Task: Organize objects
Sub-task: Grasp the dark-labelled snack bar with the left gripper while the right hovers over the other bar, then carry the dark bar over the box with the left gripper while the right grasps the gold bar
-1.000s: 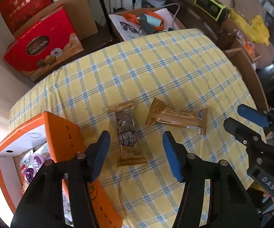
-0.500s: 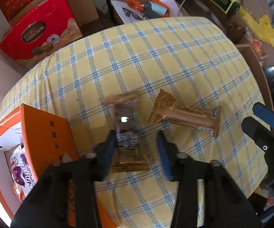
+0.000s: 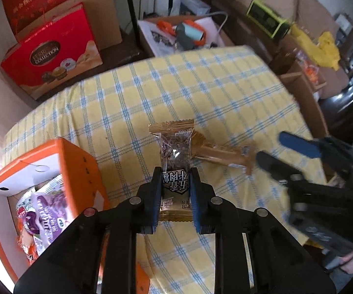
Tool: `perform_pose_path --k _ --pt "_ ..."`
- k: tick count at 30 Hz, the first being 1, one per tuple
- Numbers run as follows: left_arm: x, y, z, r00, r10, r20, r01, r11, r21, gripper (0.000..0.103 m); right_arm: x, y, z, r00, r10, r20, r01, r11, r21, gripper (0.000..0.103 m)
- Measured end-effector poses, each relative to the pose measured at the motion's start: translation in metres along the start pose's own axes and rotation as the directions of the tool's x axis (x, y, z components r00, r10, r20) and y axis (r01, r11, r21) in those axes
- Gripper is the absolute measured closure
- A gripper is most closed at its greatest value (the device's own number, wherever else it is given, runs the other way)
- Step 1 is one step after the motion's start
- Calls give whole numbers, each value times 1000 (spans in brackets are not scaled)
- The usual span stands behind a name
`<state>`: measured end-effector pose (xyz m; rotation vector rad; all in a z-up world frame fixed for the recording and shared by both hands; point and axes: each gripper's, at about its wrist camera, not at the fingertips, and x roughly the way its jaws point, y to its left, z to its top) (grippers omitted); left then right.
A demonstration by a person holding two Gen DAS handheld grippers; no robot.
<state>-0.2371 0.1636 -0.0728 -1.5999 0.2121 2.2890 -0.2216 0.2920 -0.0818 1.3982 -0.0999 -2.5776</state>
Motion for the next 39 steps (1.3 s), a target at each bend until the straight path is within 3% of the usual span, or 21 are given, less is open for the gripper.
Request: perform_pose_path --k 5,18,25,39 --pt "-31 13 -3 997 -47 61 49 998 -27 84 11 19 4 1000 10 -24 -12 996 -85 47" --pt "-74 51 -29 986 -93 140 105 991 -79 84 47 42 0 996 -33 -79 17 980 -200 47" --pt "-92 71 -44 980 -97 176 116 989 -97 84 53 38 -3 996 -28 -90 14 989 -148 75" --pt "-113 131 -85 978 -54 203 94 977 -194 84 23 38 1 997 53 -55 -57 996 -62 81"
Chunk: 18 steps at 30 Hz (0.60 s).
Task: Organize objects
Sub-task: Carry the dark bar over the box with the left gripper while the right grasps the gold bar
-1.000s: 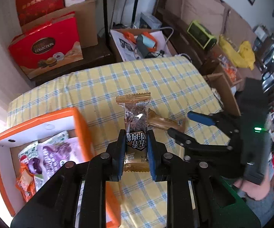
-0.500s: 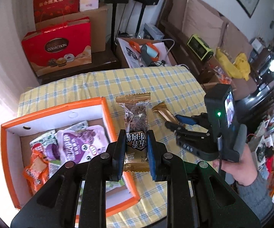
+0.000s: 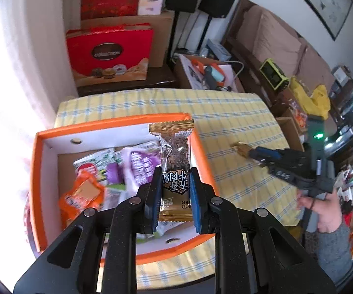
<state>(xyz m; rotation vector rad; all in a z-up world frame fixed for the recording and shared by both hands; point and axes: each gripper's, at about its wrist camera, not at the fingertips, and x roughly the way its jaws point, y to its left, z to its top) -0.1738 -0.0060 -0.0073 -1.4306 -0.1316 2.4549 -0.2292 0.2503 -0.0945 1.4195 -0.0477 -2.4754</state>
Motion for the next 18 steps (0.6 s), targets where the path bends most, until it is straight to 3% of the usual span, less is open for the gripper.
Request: perform_pose_path --k 4,8,11,14,18 --pt "-7 20 -9 1000 16 4 -16 999 -27 84 -18 8 3 999 12 32 -11 1000 -7 84" --pt "-10 36 -16 1000 27 4 -27 998 -55 84 -27 17 7 999 -34 40 35 999 -35 83" --pt "-12 43 -20 1000 27 7 -27 998 -64 84 -17 15 4 999 -36 -1 36 999 -19 81" --pt "-13 48 -24 1000 30 8 -29 997 -71 84 -1 15 -4 998 -49 -37 48 999 -15 69" --pt "-13 55 -26 999 42 8 -41 996 -80 84 15 15 -10 996 -61 -64 61 998 -1 68"
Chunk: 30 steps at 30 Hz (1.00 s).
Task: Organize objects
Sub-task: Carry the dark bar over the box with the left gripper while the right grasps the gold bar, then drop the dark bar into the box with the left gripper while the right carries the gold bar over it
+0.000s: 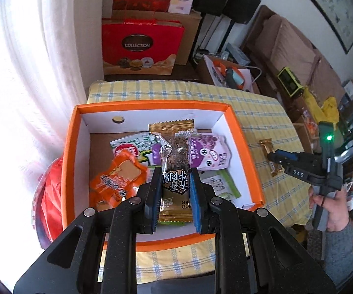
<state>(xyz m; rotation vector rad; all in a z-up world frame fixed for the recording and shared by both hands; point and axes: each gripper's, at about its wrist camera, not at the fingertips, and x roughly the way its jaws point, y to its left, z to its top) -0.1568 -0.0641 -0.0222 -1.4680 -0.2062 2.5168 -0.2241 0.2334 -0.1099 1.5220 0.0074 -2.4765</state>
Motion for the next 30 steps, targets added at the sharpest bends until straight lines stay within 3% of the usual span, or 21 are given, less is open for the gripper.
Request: perform_pose_path --k 5,7,8,17,30 --pt "-1 7 -2 1000 8 4 -8 1000 -5 84 15 2 -2 998 -53 -29 53 999 -13 72" --pt "0 7 -2 1000 11 6 -11 1000 -4 84 16 2 -2 997 -78 -21 77 997 -21 82" --pt "0 6 -2 1000 12 7 -12 1000 -3 84 15 2 -2 997 -81 -16 80 997 -17 83" --pt "-3 9 -2 999 25 23 -25 1000 -2 84 -24 9 7 997 -39 72 39 999 1 84" --pt "-7 18 -4 996 64 55 -64 998 -16 84 -75 81 33 986 40 163 -27 996 -80 84"
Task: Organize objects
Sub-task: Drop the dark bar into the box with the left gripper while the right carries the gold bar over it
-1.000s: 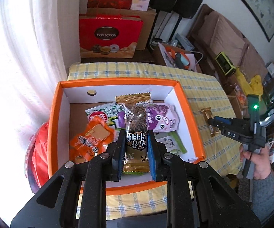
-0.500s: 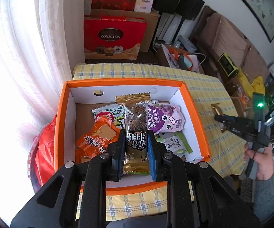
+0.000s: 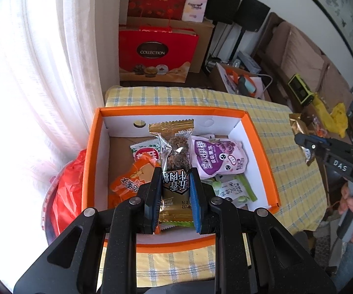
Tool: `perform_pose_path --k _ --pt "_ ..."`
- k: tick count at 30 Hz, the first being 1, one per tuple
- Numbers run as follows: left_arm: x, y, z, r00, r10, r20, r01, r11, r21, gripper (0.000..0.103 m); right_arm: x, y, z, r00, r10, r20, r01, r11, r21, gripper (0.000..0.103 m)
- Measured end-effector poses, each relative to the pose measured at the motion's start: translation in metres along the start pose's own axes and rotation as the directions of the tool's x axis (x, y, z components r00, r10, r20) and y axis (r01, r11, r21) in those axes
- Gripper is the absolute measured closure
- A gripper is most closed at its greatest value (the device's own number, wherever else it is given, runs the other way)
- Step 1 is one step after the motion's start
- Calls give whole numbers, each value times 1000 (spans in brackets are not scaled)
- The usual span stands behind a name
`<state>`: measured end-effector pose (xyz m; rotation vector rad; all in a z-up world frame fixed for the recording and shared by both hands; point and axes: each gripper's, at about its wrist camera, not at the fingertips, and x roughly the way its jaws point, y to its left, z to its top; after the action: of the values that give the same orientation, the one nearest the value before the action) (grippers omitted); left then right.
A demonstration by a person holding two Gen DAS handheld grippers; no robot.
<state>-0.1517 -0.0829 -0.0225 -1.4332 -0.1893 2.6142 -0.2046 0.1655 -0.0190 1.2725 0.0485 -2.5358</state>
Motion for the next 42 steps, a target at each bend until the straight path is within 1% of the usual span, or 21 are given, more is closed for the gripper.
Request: perform_pose_path --k 10,14,19,20,25,29,36,37,42 --pt "1 23 -3 1000 13 5 -13 999 -32 84 8 52 11 998 63 -2 -63 998 -25 84" --pt "6 35 -5 1000 25 -7 -25 999 -43 84 17 70 13 994 105 -19 -106 994 -24 84" --pt "18 44 -8 999 39 -34 -41 998 -54 83 30 92 13 991 131 -38 -132 991 -37 84" --pt "19 45 -8 999 41 -37 -43 997 -59 82 32 96 13 990 138 -44 -139 989 -39 84" --pt "20 50 -9 999 45 -31 -47 996 -72 69 43 112 11 985 157 -64 -160 986 -51 84" --pt "15 52 -8 999 39 -19 -40 996 -77 67 50 120 10 980 179 -81 -183 982 -41 84" --pt "-2 59 -8 999 45 16 -43 995 -89 56 63 133 10 970 216 -113 -220 975 -23 84" --pt "-4 60 -8 999 50 18 -48 995 -88 54 66 136 10 967 224 -118 -227 974 -19 84" --pt "-12 65 -11 997 76 31 -73 993 -91 52 78 150 7 949 281 -143 -282 959 10 84"
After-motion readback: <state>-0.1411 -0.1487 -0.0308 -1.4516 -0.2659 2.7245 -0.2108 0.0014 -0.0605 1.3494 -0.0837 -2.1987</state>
